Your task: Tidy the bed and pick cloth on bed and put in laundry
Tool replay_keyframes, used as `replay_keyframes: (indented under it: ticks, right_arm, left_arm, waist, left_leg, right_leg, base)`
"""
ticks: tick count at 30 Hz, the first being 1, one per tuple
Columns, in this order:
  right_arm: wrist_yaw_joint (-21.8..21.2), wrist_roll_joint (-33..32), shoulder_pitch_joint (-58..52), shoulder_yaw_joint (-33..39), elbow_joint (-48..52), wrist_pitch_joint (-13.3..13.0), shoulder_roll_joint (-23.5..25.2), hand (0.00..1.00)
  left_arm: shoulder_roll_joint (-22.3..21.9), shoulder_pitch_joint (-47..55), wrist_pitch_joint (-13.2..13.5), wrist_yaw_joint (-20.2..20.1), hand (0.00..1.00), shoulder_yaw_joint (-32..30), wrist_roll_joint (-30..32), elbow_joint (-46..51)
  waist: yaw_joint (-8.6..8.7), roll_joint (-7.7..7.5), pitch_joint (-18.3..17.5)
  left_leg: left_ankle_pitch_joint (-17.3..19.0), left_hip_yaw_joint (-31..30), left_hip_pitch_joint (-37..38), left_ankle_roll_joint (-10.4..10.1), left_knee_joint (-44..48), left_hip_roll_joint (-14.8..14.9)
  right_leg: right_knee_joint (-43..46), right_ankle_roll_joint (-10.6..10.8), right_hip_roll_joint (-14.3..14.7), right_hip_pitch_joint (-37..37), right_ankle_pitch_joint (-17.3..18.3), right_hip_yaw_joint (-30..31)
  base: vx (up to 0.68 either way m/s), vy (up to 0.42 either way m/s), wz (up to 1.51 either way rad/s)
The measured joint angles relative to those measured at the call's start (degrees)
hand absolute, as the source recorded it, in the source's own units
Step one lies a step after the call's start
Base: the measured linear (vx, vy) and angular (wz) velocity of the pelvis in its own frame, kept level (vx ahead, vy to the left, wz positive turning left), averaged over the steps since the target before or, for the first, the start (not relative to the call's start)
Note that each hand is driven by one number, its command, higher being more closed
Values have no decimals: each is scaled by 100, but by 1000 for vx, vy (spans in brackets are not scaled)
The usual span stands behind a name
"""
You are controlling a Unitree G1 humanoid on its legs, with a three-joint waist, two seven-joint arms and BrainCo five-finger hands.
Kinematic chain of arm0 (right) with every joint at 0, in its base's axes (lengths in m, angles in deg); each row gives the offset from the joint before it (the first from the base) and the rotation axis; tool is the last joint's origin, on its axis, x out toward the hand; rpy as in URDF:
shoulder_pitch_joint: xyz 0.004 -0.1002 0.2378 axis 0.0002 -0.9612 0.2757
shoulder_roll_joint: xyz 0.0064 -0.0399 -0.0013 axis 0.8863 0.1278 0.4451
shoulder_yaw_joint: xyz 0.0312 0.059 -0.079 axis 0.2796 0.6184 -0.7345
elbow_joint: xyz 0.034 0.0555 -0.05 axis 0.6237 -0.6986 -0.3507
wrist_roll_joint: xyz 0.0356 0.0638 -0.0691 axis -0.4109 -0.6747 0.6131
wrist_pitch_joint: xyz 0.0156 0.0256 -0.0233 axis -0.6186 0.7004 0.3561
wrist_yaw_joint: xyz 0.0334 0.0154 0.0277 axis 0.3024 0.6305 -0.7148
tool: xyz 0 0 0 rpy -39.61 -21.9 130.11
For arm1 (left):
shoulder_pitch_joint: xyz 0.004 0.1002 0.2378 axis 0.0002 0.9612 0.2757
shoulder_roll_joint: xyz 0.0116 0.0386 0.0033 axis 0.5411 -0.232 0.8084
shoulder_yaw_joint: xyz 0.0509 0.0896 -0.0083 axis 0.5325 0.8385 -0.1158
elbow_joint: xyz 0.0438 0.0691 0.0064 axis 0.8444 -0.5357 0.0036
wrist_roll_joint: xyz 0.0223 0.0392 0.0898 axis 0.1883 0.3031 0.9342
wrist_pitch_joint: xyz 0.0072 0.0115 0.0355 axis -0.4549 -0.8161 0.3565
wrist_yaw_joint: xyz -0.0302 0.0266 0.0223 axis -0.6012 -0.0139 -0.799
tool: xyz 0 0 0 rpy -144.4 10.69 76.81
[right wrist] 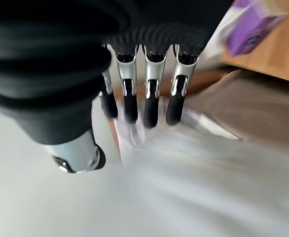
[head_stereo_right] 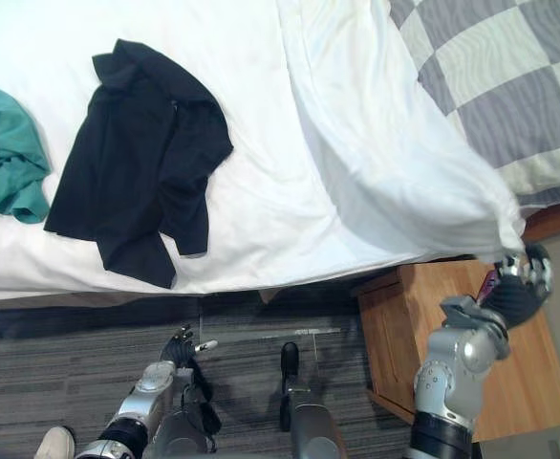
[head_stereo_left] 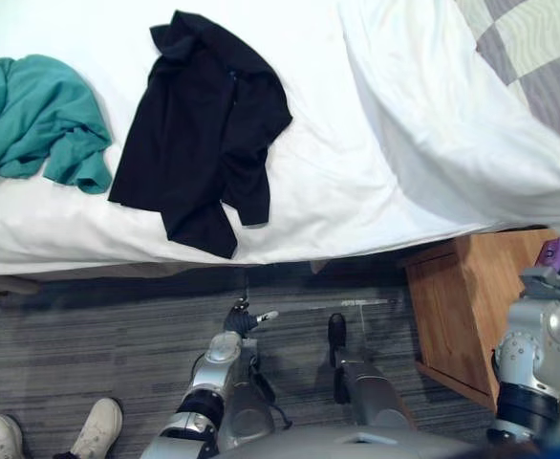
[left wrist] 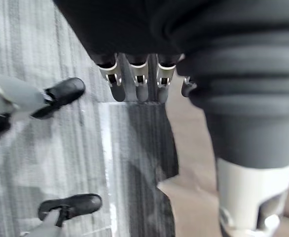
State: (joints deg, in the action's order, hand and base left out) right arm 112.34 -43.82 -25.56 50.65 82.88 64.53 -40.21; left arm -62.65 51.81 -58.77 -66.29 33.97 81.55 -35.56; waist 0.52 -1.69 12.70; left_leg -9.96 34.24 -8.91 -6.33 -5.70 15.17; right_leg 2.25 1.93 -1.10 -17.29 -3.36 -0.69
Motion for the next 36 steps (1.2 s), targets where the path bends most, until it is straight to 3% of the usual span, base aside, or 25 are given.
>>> replay_keyframes:
  ticks: [3, 8, 9, 11, 14, 17, 20, 25, 31, 34, 36]
  right_arm:
    - [-173, -684, -268, 351, -11, -298, 57, 0]
    - [204, -385, -446, 476, -12, -499, 66, 0]
    - [322, -250, -453, 475, -11, -530, 66, 100]
    - [355, -140, -467, 300, 14, -615, 63, 100]
    - [93, 12, -355, -582, 468, -629, -10, 100]
    - [-288, 320, 415, -1559, 680, -444, -271, 100]
    - [-619, 391, 1428, -1783, 614, -256, -497, 100]
    - [-933, -30, 2840, -1743, 295, -264, -675, 100]
    - [-1027, -736, 4087, -1633, -28, -641, -702, 100]
    - [-1077, -1181, 4514, -1322, -139, -1028, -683, 100]
    - [-1350, -1526, 4747, -1040, -243, -1430, -690, 100]
  left_arm:
    - [-142, 136, 187, -17, 0, -341, -36, -144]
    - [-214, 295, 276, -118, 0, -620, -108, -153]
    - [-215, 296, 301, -125, 0, -622, -123, -155]
    - [-241, 321, 332, -125, 0, -610, -194, -156]
    - [-270, 352, 328, -122, 0, -469, -295, -232]
    - [-257, 221, 278, -72, 0, -202, -374, -341]
    - [-269, -105, 189, 7, 0, -60, -500, -336]
    - [-185, -520, 182, 234, 0, -178, -539, -335]
    - [-179, -1451, 107, 399, 0, -512, -773, -323]
    - [-225, -1784, 40, 479, 0, -672, -896, -337]
    - [-309, -1971, 30, 507, 0, -824, -987, -378]
  waist:
    - [75, 134, -78]
    - [163, 242, -141]
    - [170, 244, -142]
    - [171, 249, -142]
    - [175, 301, -129]
    - [108, 361, -62]
    - [-142, 485, 223]
    - [-277, 510, 700]
    - [-317, 527, 1345]
    - [-323, 540, 1535]
    - [-320, 553, 1706]
  left_leg:
    - [29, 11, 99, 35, 2, -80]
    - [151, 149, 351, 18, -5, -141]
    - [167, 149, 351, 8, -12, -142]
    - [187, 133, 332, 27, -17, -134]
    - [184, 47, 156, 22, -20, -115]
    - [118, -161, -192, 9, -15, -120]
    - [-23, -391, -568, 45, -2, -126]
    - [-295, -628, -1239, 181, 7, -155]
    - [-490, -728, -2142, 276, 10, -176]
    - [-567, -797, -2578, 304, 11, -185]
    - [-603, -797, -2779, 337, 11, -210]
  right_leg:
    - [44, 24, -74, 64, 16, 20]
    - [72, 68, -112, 229, 65, 143]
    - [72, 69, -112, 228, 65, 146]
    - [89, 54, -111, 215, 76, 146]
    - [154, 26, -124, 50, 94, 138]
    - [233, 27, -138, -249, 89, 29]
    - [297, 32, -143, -510, 59, -189]
    - [537, -40, -189, -1164, 37, -355]
    - [793, -51, -238, -2101, 33, -473]
    - [900, -54, -252, -2559, 34, -507]
    - [1006, -56, -285, -2807, 38, -503]
  base:
    - [34, 16, -2]
    - [29, 16, -10]
    - [-1, -8, -4]
    - [-2, -6, 2]
    - [-14, -11, 6]
    - [-10, -13, 20]
    - [-32, -19, 34]
    - [-26, -21, 18]
    - [-18, -23, 8]
    - [2, -29, 4]
    - [4, -10, 2]
